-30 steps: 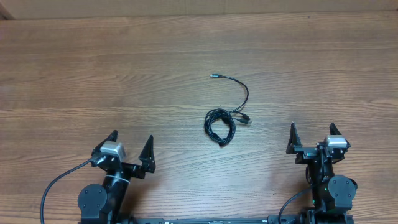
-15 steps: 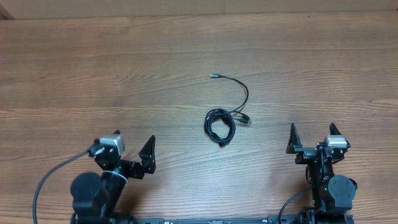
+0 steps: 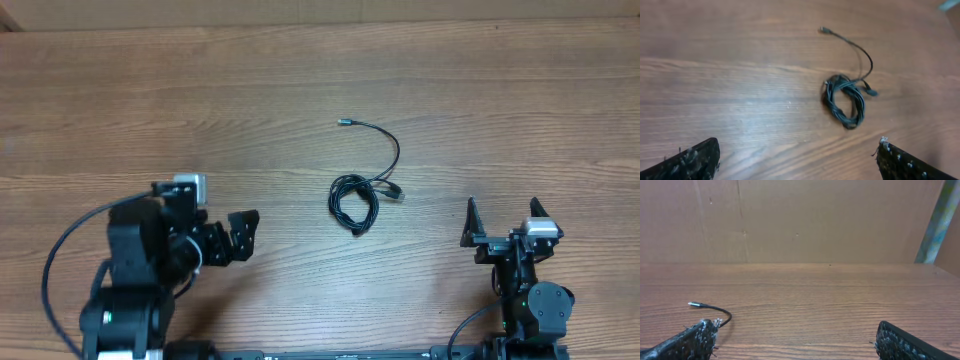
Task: Untangle cables
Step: 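Move the left gripper forward over the black cable bundle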
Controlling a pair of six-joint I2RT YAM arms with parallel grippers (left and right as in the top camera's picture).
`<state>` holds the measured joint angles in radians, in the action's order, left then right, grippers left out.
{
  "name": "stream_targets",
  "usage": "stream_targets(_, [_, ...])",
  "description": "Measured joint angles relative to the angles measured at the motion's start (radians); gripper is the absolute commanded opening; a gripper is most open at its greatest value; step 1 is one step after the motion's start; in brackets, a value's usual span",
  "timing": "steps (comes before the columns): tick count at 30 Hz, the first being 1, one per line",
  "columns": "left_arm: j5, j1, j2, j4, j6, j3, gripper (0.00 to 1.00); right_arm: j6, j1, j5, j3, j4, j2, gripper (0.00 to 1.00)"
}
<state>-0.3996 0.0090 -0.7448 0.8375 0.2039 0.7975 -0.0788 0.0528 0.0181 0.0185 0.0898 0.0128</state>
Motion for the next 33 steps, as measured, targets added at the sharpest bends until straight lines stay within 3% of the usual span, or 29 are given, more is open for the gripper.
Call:
stream_targets(13, [-0.148, 0.0, -0.347, 0.129, 0.041, 0.006, 1.0, 0.0, 0.001, 0.0, 0.0, 0.0, 0.0, 1.0])
stream_targets(16, [-0.151, 0.0, -0.408, 0.135, 0.05, 0.006, 0.86, 0.0, 0.001, 0.0, 0.0, 0.0, 0.0, 1.0])
stream_targets(22, [-0.139, -0.001, -0.443, 0.164, 0.082, 0.006, 0.72, 0.0, 0.001, 0.0, 0.0, 0.0, 0.0, 1.0])
stream_targets(28, [-0.072, -0.074, -0.443, 0.171, 0.152, 0.018, 0.7, 0.0, 0.001, 0.0, 0.0, 0.0, 0.0, 1.0])
stream_targets(33, [0.021, -0.225, -0.443, 0.172, 0.217, 0.1, 0.7, 0.0, 0.001, 0.0, 0.0, 0.0, 0.0, 1.0])
